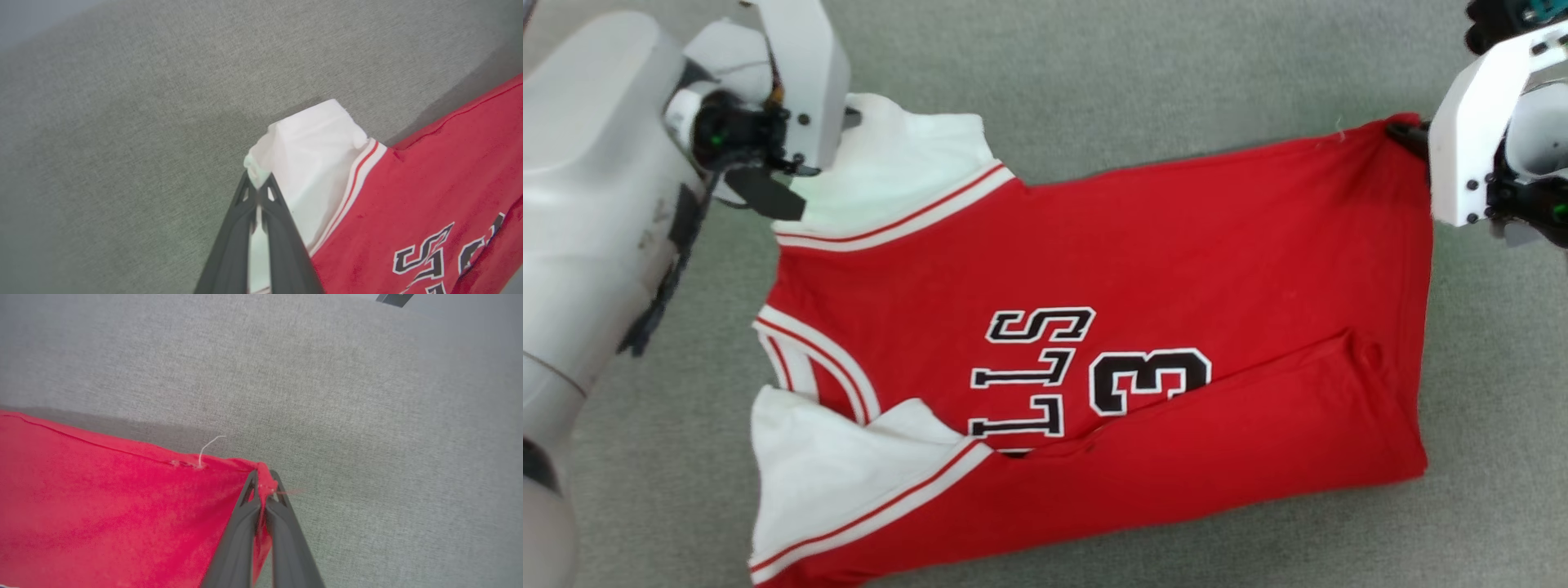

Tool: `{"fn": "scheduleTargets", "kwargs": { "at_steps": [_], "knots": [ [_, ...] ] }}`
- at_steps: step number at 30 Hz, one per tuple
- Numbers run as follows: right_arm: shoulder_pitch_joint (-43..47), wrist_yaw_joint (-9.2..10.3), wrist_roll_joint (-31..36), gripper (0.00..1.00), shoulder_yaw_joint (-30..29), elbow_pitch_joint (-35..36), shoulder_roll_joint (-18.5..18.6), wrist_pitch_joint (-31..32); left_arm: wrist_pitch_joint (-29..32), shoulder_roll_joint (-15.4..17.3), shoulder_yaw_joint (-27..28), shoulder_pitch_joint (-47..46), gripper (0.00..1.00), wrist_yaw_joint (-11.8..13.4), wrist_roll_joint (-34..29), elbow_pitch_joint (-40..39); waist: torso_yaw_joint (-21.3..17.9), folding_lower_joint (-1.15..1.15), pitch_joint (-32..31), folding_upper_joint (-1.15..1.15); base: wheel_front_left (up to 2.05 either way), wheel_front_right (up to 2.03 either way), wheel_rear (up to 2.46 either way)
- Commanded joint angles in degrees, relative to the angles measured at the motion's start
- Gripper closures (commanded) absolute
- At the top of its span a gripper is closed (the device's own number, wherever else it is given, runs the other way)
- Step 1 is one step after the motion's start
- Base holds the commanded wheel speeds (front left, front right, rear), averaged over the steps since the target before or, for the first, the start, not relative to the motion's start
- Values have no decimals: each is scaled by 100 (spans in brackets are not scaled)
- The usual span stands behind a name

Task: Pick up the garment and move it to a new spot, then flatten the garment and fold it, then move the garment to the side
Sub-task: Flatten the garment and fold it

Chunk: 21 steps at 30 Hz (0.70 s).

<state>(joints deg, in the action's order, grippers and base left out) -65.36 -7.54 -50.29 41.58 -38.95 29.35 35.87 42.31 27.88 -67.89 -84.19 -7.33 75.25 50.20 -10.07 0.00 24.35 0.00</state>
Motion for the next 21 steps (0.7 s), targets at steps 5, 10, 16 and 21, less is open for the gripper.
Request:
{"fn": "scheduleTargets", "kwargs": {
  "at_steps": [5, 10, 16, 21],
  "knots": [
    [-8, 12, -133, 100, 264, 243, 291, -321, -212, -49, -73, 161, 100, -22, 37, -269, 385, 0, -646, 0, 0, 0, 0],
    [354, 11, -378, 100, 473, 635, 663, -555, -362, 57, -76, 451, 100, -22, 231, -717, 597, 0, -1038, 0, 0, 0, 0],
    [1128, 11, -732, 100, 598, 1171, 1291, -788, -599, 434, -123, 1002, 100, -22, 383, -1428, 846, 0, -1410, 0, 0, 0, 0],
    [1793, 11, -1042, 100, 546, 1397, 1620, -845, -765, 766, -116, 1583, 100, 17, 578, -2009, 961, 0, -1589, 0, 0, 0, 0]
  ]
}}
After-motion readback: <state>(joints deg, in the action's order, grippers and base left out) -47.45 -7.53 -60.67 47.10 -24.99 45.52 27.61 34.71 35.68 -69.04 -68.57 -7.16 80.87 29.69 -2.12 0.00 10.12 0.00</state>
